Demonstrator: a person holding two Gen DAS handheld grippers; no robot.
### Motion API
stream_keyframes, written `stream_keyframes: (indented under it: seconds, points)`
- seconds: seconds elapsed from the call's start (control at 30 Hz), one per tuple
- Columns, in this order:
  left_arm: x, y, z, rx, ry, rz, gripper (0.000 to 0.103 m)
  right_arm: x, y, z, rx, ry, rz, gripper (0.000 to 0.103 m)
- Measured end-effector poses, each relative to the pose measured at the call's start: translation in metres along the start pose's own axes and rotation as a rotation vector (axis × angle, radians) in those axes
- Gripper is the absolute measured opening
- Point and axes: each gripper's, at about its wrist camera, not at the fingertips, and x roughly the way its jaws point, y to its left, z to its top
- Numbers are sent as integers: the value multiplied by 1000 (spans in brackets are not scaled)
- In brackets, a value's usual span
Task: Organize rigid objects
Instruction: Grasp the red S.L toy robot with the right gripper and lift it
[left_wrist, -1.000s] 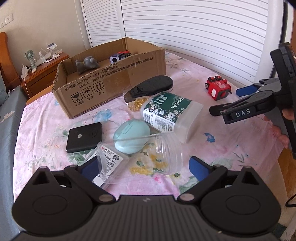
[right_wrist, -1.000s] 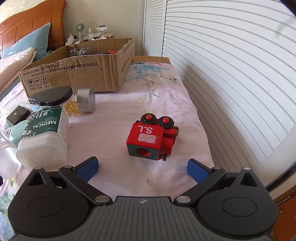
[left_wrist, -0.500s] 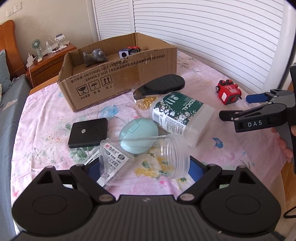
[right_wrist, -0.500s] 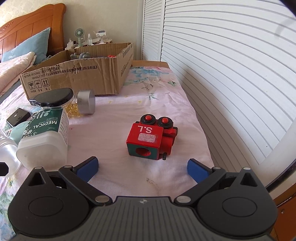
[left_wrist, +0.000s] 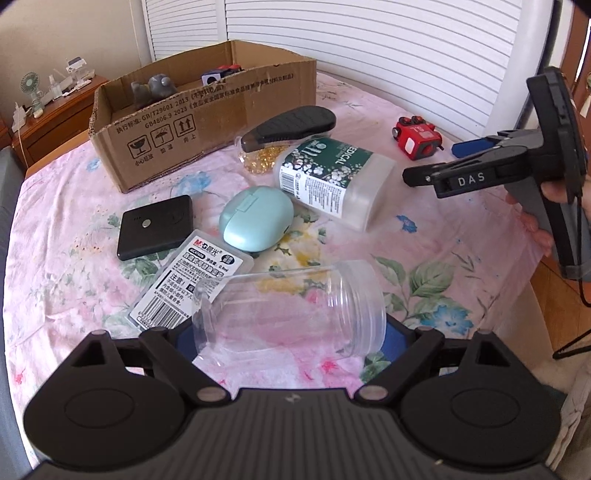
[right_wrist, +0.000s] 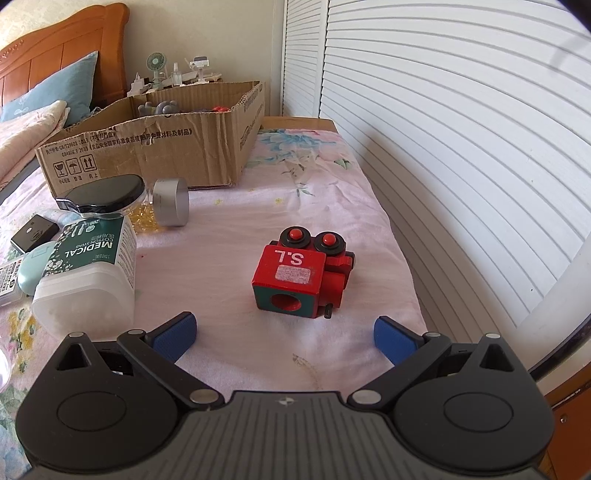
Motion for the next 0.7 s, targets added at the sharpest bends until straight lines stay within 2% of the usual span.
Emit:
stream_keyframes:
  seconds: [0.27, 0.4, 0.47, 0.57, 0.7]
  points:
    - [-4, -7, 4, -41, -8, 109, 92, 3, -1, 6, -25, 20, 10, 103]
    - [-7, -6, 3, -56, -6, 114, 93, 7, -4, 14, -38, 10, 37, 103]
    - [-5, -6, 3, -62, 4, 120, 93, 11, -6, 18, -34, 7, 47, 100]
    - [-4, -5, 4, -73, 16, 129, 93, 15, -6, 23, -32, 3, 50, 86]
    - [-6, -5, 5, -82, -2, 124, 92, 16, -3, 25, -45, -5, 26, 76]
